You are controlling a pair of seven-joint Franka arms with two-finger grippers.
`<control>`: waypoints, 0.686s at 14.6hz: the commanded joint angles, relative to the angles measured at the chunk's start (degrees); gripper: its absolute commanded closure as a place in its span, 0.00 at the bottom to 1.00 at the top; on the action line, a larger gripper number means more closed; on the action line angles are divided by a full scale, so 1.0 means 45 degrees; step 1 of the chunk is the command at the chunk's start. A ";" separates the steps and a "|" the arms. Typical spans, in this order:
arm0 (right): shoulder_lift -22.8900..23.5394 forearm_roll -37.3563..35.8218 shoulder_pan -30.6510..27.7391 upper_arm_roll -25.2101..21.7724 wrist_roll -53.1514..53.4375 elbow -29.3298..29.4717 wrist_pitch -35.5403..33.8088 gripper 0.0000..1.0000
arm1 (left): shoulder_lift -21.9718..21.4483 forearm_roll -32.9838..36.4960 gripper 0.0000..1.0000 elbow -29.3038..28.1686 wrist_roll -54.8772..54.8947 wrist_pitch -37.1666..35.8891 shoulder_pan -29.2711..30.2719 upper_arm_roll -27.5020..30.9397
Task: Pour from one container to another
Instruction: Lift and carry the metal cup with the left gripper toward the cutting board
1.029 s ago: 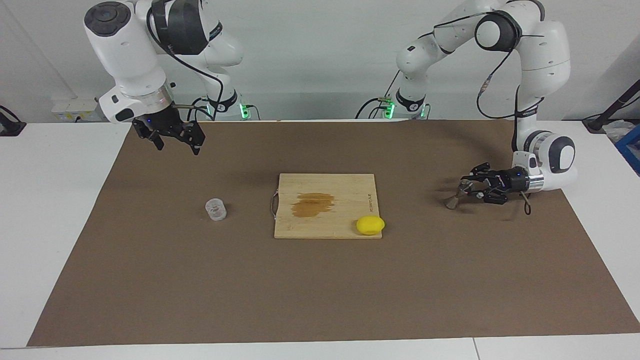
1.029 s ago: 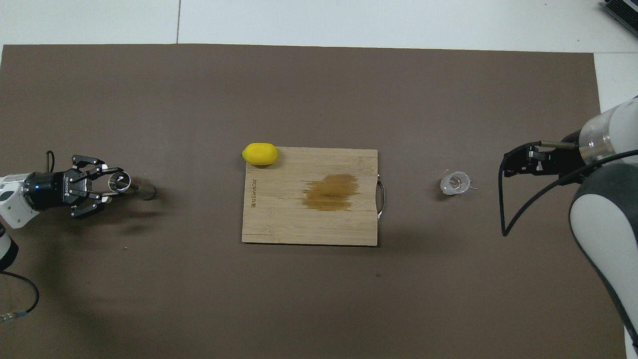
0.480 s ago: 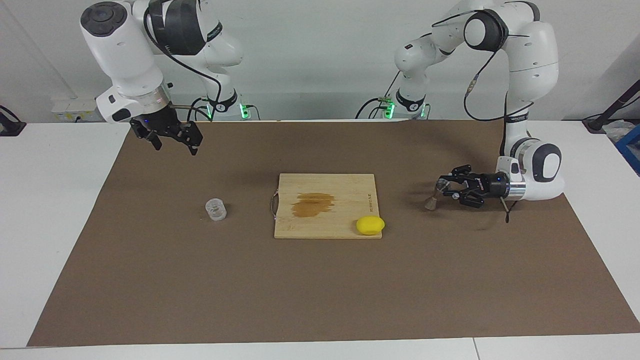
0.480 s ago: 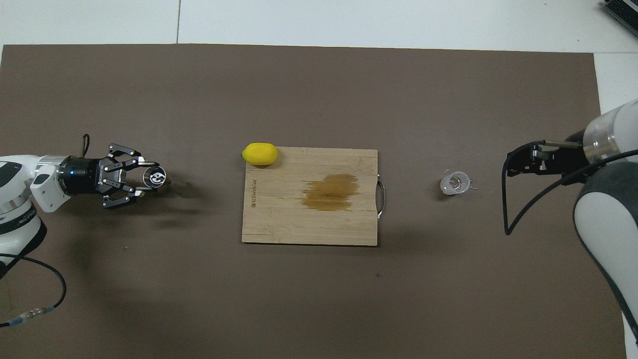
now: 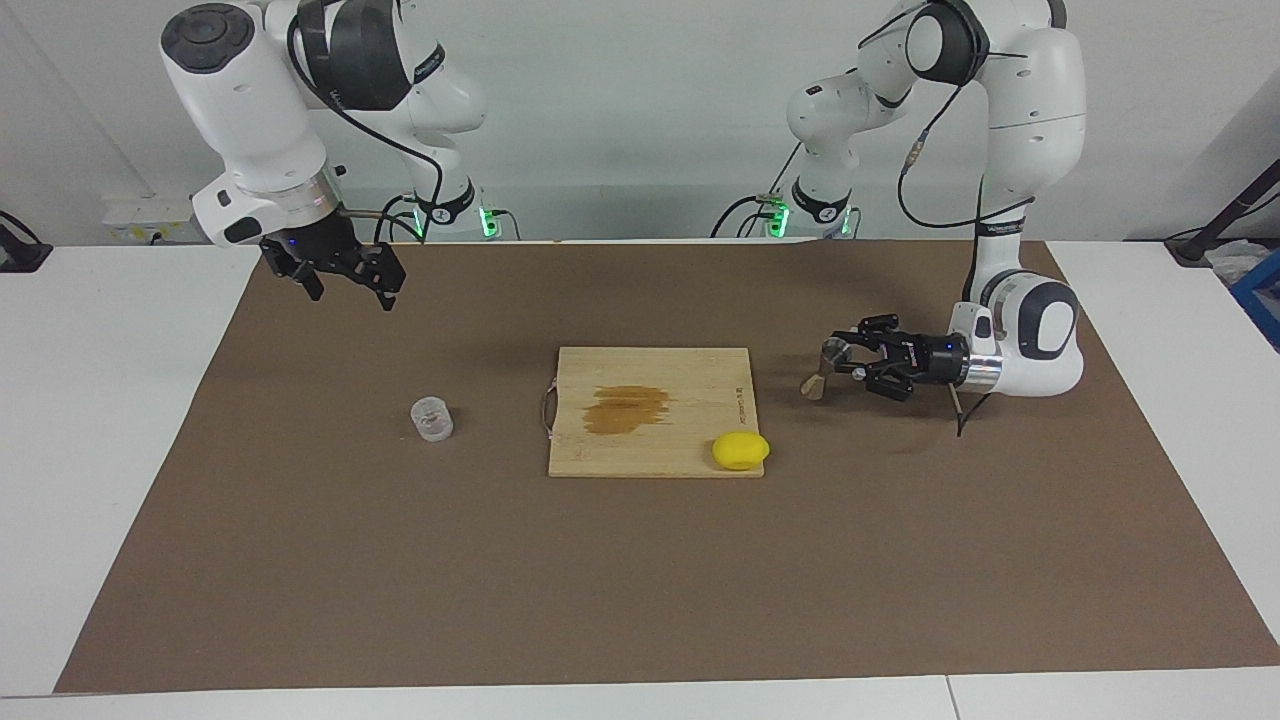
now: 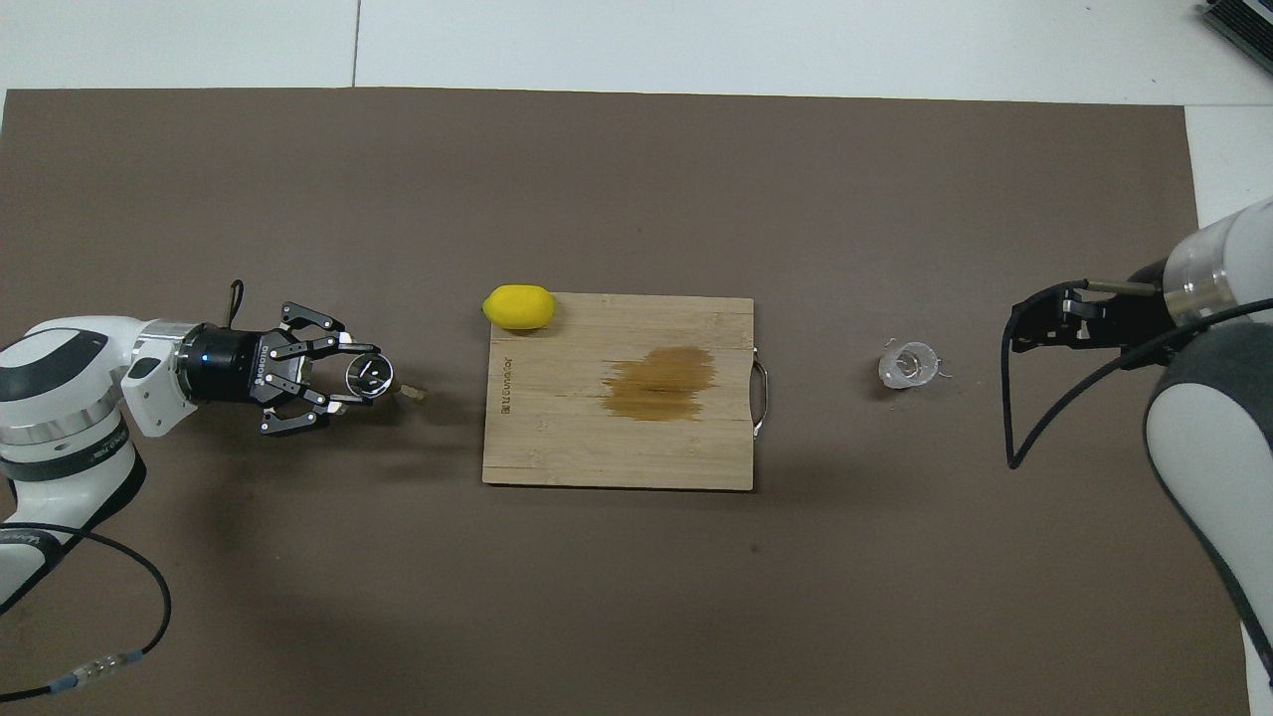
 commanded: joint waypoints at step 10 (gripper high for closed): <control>-0.0280 0.0042 -0.0131 0.0048 -0.0036 -0.0344 0.0265 0.00 | -0.2152 -0.5032 0.70 -0.2746 -0.0033 0.3883 -0.4931 0.0206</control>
